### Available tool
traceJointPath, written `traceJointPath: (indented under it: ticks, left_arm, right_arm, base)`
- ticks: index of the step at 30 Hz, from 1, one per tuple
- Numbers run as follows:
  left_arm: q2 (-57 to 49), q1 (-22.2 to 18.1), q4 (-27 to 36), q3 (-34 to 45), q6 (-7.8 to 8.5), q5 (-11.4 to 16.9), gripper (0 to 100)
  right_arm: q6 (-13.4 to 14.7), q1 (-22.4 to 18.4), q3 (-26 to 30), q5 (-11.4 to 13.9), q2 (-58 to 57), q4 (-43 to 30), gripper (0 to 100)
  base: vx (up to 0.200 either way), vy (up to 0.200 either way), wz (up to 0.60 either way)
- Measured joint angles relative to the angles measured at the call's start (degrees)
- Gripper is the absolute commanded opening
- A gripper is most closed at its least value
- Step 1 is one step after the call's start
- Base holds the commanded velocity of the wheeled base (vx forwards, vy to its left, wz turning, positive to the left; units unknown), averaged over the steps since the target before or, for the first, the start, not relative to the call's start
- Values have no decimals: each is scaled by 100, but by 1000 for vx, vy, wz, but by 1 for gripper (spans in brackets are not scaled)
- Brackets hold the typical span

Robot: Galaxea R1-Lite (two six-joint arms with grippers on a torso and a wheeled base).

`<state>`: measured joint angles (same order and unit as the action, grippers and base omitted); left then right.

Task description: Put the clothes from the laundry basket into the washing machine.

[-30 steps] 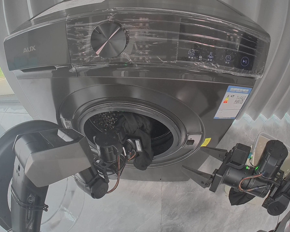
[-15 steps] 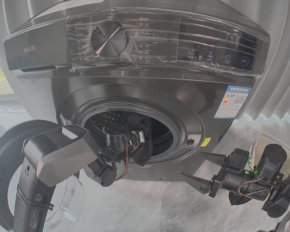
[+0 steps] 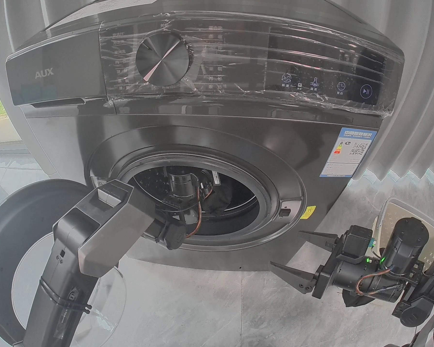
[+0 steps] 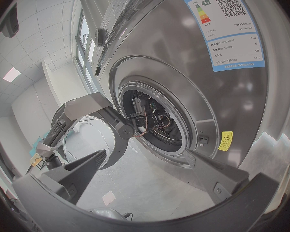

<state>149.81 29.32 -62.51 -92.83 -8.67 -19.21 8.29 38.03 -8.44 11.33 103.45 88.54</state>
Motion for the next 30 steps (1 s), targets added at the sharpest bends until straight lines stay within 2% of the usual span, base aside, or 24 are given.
traceJointPath:
  ticks: [9, 25, 26, 30]
  left_arm:
    - [372, -116, 574, -984, 0, -11, 0]
    - [440, -138, 585, -1036, 7, -11, 0]
    - [440, -138, 585, -1034, 9, -11, 100]
    - [440, -135, 580, -1014, 9, -11, 100]
  right_arm:
    - [-4, -4, 20, -2, 0, 2, 100]
    - [-4, 0, 17, -6, 0, 4, 100]
    - [-4, 0, 17, -6, 0, 4, 100]
    - [-4, 0, 17, -9, 0, 4, 100]
  base:
    - [0, 0, 0]
    - [0, 0, 0]
    - [0, 0, 0]
    - [0, 0, 0]
